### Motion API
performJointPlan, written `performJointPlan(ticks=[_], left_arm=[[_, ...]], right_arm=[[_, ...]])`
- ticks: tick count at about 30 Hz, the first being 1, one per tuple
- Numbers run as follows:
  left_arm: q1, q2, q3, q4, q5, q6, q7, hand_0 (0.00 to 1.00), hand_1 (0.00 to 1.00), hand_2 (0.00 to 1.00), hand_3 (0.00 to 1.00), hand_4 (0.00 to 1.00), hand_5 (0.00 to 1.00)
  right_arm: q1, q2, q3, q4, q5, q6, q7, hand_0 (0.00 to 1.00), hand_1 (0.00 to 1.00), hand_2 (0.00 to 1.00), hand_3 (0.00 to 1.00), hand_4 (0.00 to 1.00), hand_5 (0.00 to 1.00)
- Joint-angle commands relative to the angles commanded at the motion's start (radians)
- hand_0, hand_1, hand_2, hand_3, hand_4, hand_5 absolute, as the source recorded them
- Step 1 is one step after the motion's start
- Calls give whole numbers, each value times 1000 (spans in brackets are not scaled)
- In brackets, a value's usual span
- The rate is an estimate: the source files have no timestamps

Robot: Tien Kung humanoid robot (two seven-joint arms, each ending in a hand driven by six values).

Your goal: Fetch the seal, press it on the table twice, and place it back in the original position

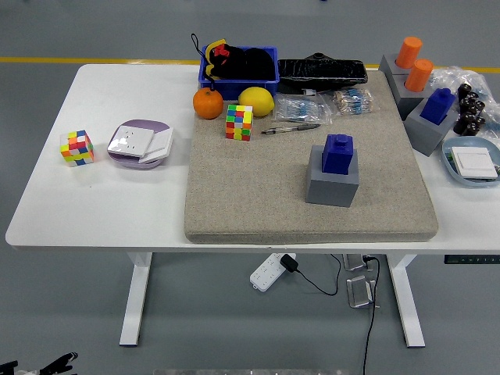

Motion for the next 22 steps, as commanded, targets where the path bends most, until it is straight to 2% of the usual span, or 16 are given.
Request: performJointPlan(ticks=[7,22], left_arm=[[4,-7,-7,1,3,-1,-1,813,789,766,803,687,428],[2,-6,-5,2,-2,-1,-2,813,789,766,803,688,427]], right_arm=[[-5,0,2,2,-2,2,-3,819,735,729,679,870,211],[-8,4,6,7,-4,4,-7,815,734,721,678,867,212]])
